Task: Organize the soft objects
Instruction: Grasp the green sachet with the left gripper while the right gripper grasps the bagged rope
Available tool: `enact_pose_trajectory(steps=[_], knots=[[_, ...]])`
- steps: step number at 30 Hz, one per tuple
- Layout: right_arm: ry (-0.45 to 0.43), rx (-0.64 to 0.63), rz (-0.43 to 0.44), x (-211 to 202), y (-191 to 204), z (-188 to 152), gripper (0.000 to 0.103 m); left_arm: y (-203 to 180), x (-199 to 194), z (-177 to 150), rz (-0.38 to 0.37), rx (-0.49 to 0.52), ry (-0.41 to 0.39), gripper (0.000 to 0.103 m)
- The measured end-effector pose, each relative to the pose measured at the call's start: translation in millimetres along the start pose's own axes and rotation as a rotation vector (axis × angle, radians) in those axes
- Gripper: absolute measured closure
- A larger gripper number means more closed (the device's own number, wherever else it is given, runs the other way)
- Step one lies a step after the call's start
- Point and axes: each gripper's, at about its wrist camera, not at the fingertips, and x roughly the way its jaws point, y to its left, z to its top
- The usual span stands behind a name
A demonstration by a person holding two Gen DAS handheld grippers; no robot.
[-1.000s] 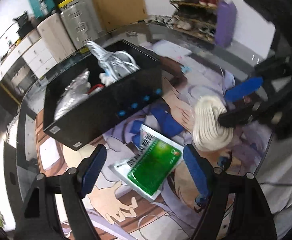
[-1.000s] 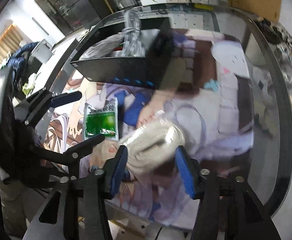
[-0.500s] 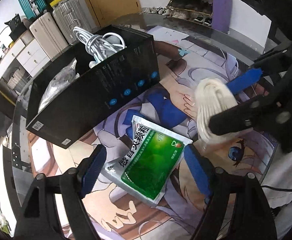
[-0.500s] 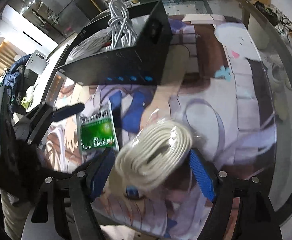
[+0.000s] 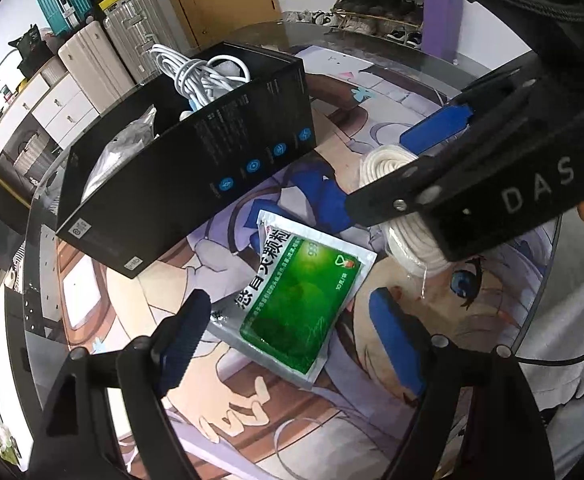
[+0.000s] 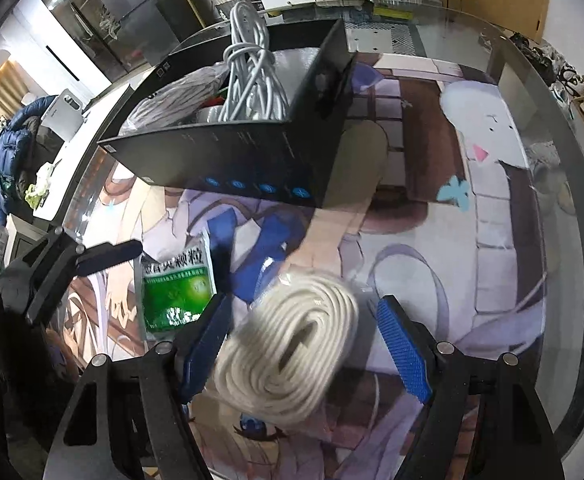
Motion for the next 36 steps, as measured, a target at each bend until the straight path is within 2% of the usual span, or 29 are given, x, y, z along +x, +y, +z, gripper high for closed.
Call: enact_pose_trajectory(steps=[3, 5, 8, 9, 15, 17, 19, 22, 30, 32, 34, 36], knots=[[0.002, 0.009, 0.014, -6, -4, -6, 0.025, 3, 3, 3, -0.017, -0.025, 0.012, 0.022], [0.006, 0.017, 0.029, -9, -7, -9, 0.025, 5, 3, 5, -0.047, -0.043, 0.01, 0.032], [0.017, 0.032, 0.059, -9, -11, -13, 0.025, 7, 2, 7, -0.028, -0.059, 0.004, 0.046], [0.018, 0.026, 0.054, -9, -10, -14, 0.025, 9, 2, 7, -0.021, -0.067, 0.006, 0.053], [0.013, -0.054, 0.016, -2, 12, -13, 0.025, 33, 5, 3, 0.02, -0.168, 0.03, 0.054], [0.009, -0.094, -0.013, 2, 19, -13, 0.025, 40, 4, -1, 0.012, -0.195, 0.047, 0.052], [0.006, -0.116, -0.033, 5, 23, -12, 0.025, 45, 3, -5, -0.024, -0.213, 0.067, 0.037], [0.007, -0.113, -0.025, 5, 23, -8, 0.025, 53, -2, -8, -0.057, -0.249, 0.034, 0.022], [0.014, -0.106, -0.027, 4, 18, -11, 0.025, 38, 13, -2, -0.013, -0.17, 0.038, 0.02], [0.01, -0.107, -0.034, 3, 17, -12, 0.025, 38, 13, 0, -0.01, -0.172, 0.04, 0.024], [0.011, -0.117, -0.043, 3, 18, -14, 0.025, 39, 11, -1, -0.059, -0.186, 0.044, 0.046], [0.014, -0.143, -0.065, 5, 24, -16, 0.025, 42, 11, 0, -0.082, -0.195, 0.048, 0.056]])
